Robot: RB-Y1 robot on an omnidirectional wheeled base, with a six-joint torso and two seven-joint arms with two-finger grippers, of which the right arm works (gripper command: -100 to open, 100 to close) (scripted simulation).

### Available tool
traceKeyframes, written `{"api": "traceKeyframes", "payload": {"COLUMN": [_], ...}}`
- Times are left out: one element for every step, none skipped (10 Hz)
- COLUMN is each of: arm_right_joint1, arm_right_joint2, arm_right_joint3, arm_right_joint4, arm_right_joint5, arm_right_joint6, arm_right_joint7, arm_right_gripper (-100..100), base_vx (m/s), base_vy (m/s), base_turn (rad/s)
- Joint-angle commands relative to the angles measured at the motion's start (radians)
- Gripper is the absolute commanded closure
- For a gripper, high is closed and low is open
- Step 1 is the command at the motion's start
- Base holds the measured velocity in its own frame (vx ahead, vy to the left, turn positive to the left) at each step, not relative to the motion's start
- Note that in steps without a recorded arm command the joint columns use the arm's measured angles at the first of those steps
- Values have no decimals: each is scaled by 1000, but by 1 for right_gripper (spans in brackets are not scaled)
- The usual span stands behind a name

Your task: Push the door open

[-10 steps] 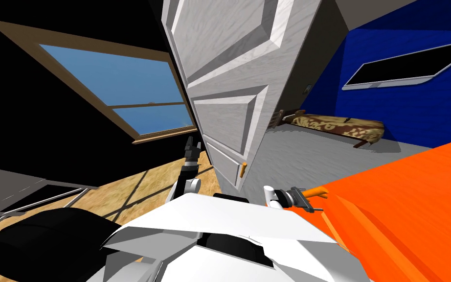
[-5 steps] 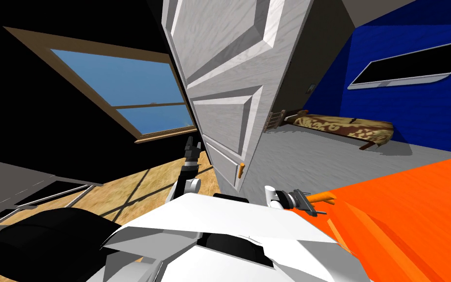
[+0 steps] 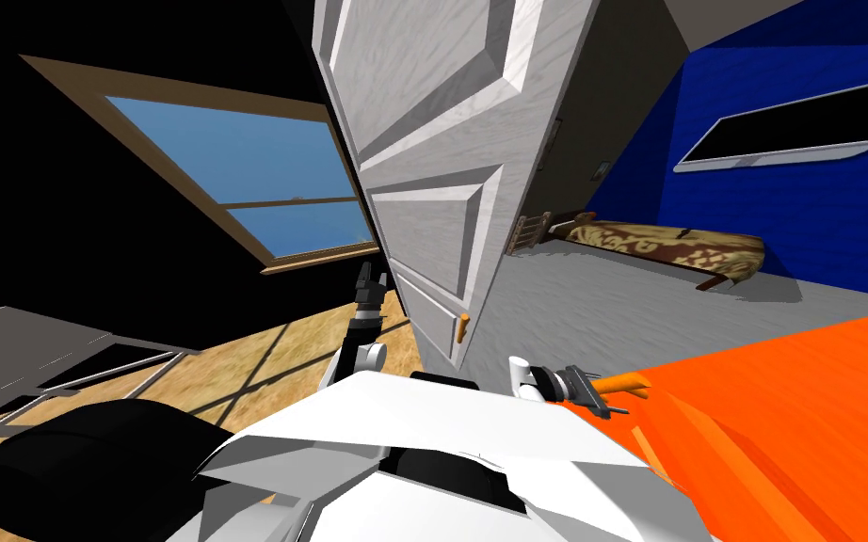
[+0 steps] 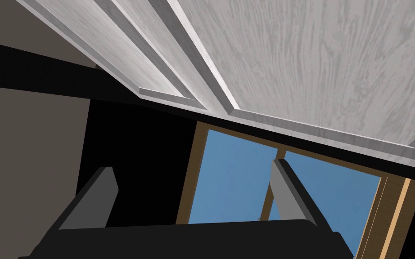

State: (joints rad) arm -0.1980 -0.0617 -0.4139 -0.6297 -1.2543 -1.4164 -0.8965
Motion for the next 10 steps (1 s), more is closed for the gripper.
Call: {"api": "traceKeyframes", "payload": {"arm_right_joint1": [0, -5, -10, -10, -10, -14, -19, -19, -23, -28], "arm_right_joint2": [-7, -4, -1, -1, -1, 2, 5, 5, 9, 12], "arm_right_joint3": [-21, -32, -44, -44, -44, -56, -67, -67, -78, -89], "arm_right_joint4": [18, 24, 29, 29, 29, 35, 41, 41, 46, 52], "arm_right_joint5": [-15, -26, -38, -38, -38, -50, -62, -62, -73, -84], "arm_right_joint6": [-35, -49, -64, -64, -64, -78, -92, -92, -106, -119], "arm_right_joint7": [-9, -7, -5, -5, -5, -3, 0, 0, 2, 4], "arm_right_gripper": [100, 100, 100, 100, 100, 100, 100, 100, 100, 100], "base_vx": [10, 7, 26, 27, 8, 5, 12, 14, 14, 21], "base_vy": [-44, -75, -97, -80, -34, -43, -82, -68, -59, -80], "base_turn": [61, 111, 105, 26, -6, 37, 107, 45, 51, 83]}}
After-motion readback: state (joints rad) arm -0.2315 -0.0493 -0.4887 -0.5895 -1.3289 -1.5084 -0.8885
